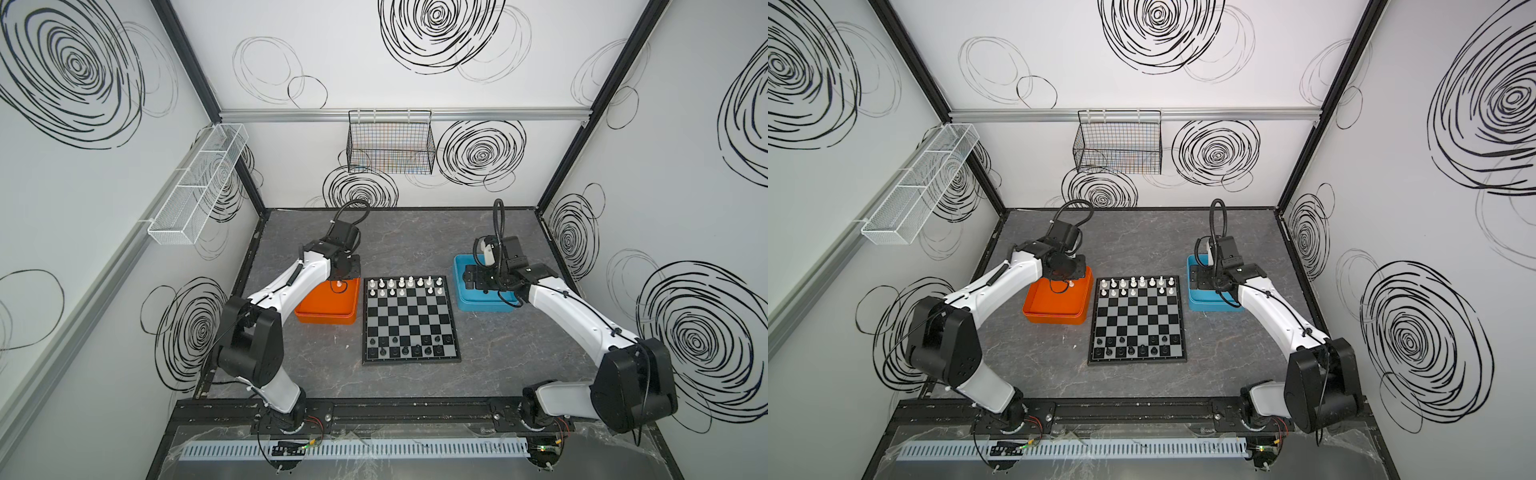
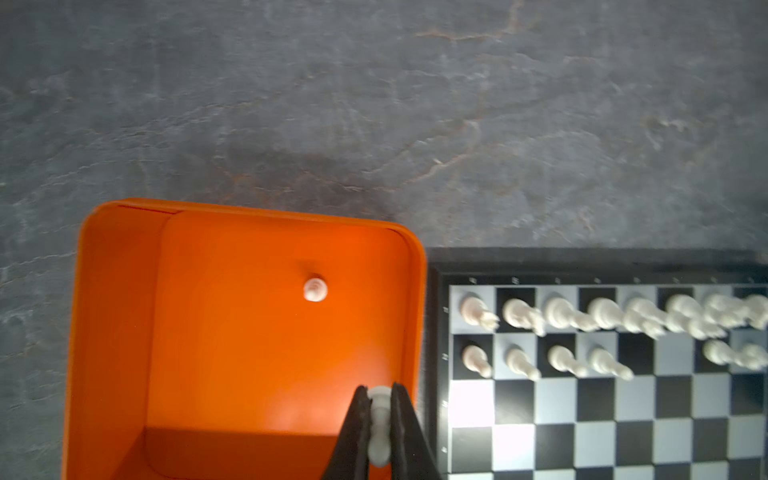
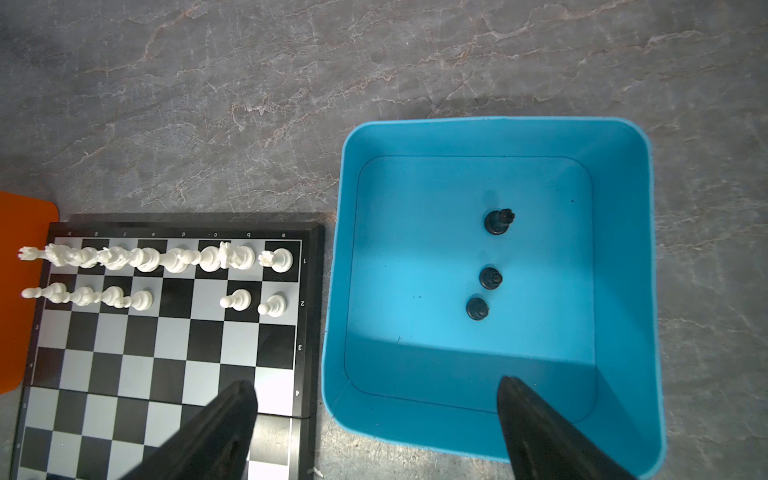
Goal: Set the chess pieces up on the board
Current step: 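Close the left gripper around a white pawn in the orange tray, then lift the white pawn with the left gripper and carry it over the board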
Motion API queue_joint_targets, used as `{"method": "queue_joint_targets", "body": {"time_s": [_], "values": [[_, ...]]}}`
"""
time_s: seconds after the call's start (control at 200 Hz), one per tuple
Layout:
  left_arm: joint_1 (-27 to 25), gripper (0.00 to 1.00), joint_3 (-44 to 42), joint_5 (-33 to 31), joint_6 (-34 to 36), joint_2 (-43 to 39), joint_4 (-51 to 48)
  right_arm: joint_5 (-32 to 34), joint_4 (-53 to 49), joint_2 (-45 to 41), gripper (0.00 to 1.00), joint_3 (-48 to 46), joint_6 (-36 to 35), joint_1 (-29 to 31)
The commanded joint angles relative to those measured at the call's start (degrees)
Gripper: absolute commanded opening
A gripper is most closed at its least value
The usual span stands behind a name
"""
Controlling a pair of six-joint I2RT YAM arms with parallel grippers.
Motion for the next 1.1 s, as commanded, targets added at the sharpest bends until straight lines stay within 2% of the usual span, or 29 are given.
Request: {"method": "queue_joint_targets", "body": {"time_s": [0.0,0.195,0.385,0.685,1.096], "values": [[-5.31,0.12,3.5,0.45,-3.21,3.19,-0.41,1.02,-1.31,-2.15,0.95,0.34,0.11,-0.26],[-14.07,0.12,10.97,0.91,-4.58,11.18,-0.06,1.78,-1.89,-3.96,0.95,-0.3,0.18,-0.4],[-18.63,0.12,18.67,0.84,-4.74,18.99,-1.08,2.01,-0.91,-6.01,0.95,-1.99,0.46,-0.46],[-20.03,0.13,22.8,0.75,-4.58,24.65,-1.57,3.41,0.39,-8.51,0.95,-4.03,-0.96,-1.3],[-20.56,0.13,22.77,-1.01,-4.08,26.82,-1.57,2.72,1.14,-8.07,0.95,-5.34,-1.51,-2.39]]}}
